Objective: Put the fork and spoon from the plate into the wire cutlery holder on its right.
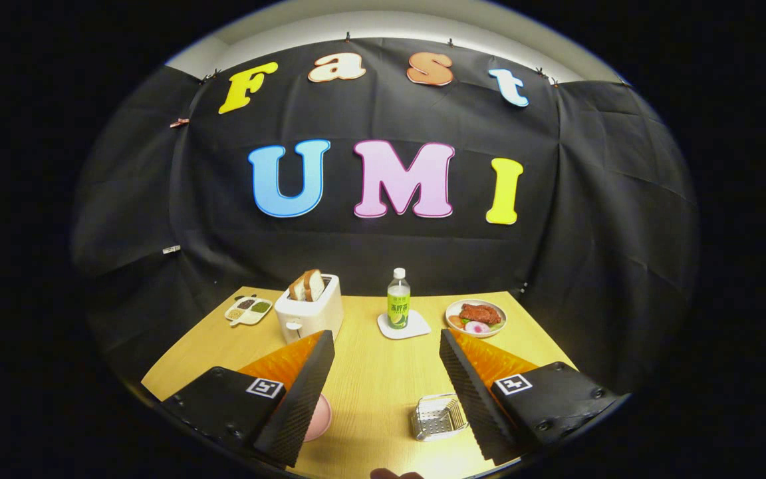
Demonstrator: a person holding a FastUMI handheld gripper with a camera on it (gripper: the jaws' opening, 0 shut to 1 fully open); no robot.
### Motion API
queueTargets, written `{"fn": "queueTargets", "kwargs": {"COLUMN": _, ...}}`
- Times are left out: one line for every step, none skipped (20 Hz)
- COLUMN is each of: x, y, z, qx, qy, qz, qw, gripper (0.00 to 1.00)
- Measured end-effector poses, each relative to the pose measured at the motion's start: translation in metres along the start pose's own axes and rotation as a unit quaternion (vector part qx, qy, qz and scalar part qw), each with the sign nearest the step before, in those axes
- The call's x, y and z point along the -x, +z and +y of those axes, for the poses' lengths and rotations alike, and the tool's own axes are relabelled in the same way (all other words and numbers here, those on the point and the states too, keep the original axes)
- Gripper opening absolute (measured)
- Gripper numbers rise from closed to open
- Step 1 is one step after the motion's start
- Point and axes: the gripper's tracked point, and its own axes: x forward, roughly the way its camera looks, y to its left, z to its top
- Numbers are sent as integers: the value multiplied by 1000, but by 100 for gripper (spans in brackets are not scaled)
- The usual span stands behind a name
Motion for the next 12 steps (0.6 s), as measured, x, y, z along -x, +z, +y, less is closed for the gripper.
{"fn": "queueTargets", "kwargs": {"x": -2, "y": -6, "z": 10, "qx": 6, "qy": 12, "qz": 9, "qw": 1000, "gripper": 99}}
{"fn": "queueTargets", "kwargs": {"x": -4, "y": -10, "z": 20, "qx": 13, "qy": 24, "qz": 17, "qw": 999, "gripper": 99}}
{"fn": "queueTargets", "kwargs": {"x": -7, "y": -15, "z": 30, "qx": 22, "qy": 35, "qz": 24, "qw": 999, "gripper": 99}}
{"fn": "queueTargets", "kwargs": {"x": -10, "y": -23, "z": 41, "qx": 31, "qy": 48, "qz": 35, "qw": 998, "gripper": 99}}
{"fn": "queueTargets", "kwargs": {"x": -14, "y": -34, "z": 52, "qx": 37, "qy": 61, "qz": 49, "qw": 996, "gripper": 99}}
{"fn": "queueTargets", "kwargs": {"x": -17, "y": -46, "z": 65, "qx": 41, "qy": 75, "qz": 67, "qw": 994, "gripper": 99}}
{"fn": "queueTargets", "kwargs": {"x": -18, "y": -61, "z": 76, "qx": 41, "qy": 87, "qz": 90, "qw": 991, "gripper": 99}}
{"fn": "queueTargets", "kwargs": {"x": -21, "y": -76, "z": 85, "qx": 42, "qy": 96, "qz": 112, "qw": 988, "gripper": 98}}
{"fn": "queueTargets", "kwargs": {"x": -25, "y": -89, "z": 93, "qx": 46, "qy": 102, "qz": 131, "qw": 985, "gripper": 98}}
{"fn": "queueTargets", "kwargs": {"x": -29, "y": -103, "z": 100, "qx": 53, "qy": 108, "qz": 150, "qw": 981, "gripper": 96}}
{"fn": "queueTargets", "kwargs": {"x": -32, "y": -120, "z": 109, "qx": 60, "qy": 115, "qz": 172, "qw": 977, "gripper": 96}}
{"fn": "queueTargets", "kwargs": {"x": -34, "y": -137, "z": 118, "qx": 67, "qy": 123, "qz": 195, "qw": 971, "gripper": 96}}
